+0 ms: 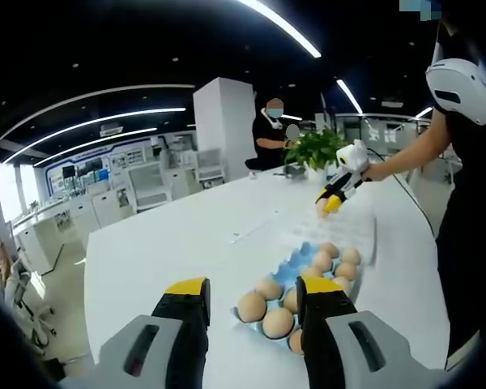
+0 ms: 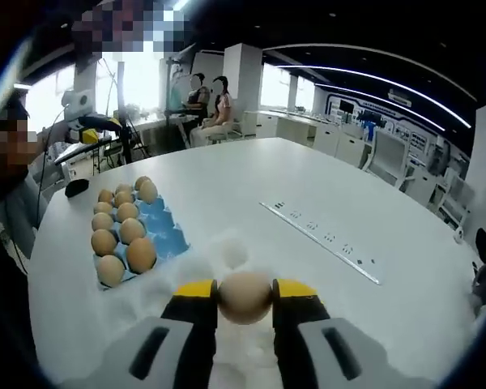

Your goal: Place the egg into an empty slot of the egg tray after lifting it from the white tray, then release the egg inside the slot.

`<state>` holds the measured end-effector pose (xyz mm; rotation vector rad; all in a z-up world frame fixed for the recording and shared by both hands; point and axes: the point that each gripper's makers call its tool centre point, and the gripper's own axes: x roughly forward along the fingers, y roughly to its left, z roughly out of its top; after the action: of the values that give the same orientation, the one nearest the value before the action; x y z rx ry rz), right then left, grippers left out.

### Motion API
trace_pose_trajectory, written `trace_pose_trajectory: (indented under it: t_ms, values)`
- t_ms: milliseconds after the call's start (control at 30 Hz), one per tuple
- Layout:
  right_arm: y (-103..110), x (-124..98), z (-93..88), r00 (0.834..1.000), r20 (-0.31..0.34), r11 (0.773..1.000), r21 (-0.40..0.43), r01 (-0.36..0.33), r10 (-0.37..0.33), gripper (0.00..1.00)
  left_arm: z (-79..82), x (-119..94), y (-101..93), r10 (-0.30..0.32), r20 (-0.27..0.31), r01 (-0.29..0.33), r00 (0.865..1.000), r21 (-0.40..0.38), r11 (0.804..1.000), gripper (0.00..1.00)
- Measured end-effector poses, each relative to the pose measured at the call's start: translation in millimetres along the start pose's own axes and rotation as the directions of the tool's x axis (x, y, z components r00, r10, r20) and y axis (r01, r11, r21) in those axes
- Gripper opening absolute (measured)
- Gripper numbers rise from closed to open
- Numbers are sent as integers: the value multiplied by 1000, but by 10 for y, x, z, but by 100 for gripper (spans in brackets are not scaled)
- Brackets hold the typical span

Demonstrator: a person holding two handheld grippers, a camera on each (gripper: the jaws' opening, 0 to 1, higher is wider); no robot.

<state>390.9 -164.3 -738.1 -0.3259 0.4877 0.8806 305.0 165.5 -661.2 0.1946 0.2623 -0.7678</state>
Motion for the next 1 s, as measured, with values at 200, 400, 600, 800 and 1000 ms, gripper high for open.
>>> trace_pose_trajectory:
  t_ms: [200, 400, 600, 800, 1000]
  values:
    - [164, 191, 149, 999, 17, 998, -30, -47, 47, 26, -2, -18, 11, 6, 1, -6, 1000, -1, 1000, 43]
    - [337, 341, 271, 995, 30, 994, -50, -92, 94, 26, -17, -47, 22, 12, -1, -12, 1000, -1, 1000, 43]
    - [496, 474, 365, 989, 36, 988, -62, -140, 143, 26, -23, -53, 21, 10, -1, -10, 1000, -2, 1000, 43]
    - [727, 674, 523, 979, 55, 977, -95, -191, 197, 26, -30, -52, 24, 11, -1, -11, 1000, -3, 1000, 43]
    - [890, 816, 638, 969, 60, 967, -102, -233, 240, 26, -36, -60, 27, 11, 0, -11, 1000, -5, 1000, 43]
